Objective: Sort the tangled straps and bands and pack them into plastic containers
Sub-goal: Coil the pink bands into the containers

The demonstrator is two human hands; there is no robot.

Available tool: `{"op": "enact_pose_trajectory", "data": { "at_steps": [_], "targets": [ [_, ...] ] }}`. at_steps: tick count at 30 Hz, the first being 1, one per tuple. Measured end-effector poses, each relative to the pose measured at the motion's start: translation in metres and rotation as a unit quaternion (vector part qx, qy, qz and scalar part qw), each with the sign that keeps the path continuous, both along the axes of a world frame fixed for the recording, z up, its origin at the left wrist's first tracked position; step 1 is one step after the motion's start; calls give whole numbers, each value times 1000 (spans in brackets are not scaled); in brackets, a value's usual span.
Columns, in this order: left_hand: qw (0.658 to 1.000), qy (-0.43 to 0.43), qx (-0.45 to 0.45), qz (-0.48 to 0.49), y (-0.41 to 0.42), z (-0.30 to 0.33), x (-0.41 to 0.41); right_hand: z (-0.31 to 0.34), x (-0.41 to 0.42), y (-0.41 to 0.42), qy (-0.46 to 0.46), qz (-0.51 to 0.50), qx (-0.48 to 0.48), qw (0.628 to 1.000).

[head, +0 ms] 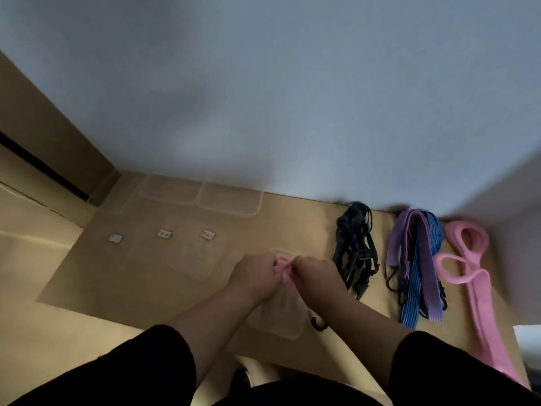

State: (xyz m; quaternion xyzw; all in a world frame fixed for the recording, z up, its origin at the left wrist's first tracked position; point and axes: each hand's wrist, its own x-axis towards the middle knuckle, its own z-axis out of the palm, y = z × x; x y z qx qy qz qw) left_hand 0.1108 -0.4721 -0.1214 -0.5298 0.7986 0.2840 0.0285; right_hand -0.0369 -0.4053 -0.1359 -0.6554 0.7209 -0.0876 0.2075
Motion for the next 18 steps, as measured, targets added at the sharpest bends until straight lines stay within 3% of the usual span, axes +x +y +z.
{"op": "enact_pose_trajectory", "data": {
  "at_steps": [4, 11, 18],
  "targets": [
    [989, -104, -69, -84, -1, -2, -6, -12, -1, -9, 35, 56, 28, 997],
    [985, -102, -112, -85, -1, -8, -5, -13, -10, -7, -10, 57, 12, 998],
    [971, -168, -106, -130, -2, -2, -14, -11, -9, -15, 31, 82, 65, 994]
  ]
}}
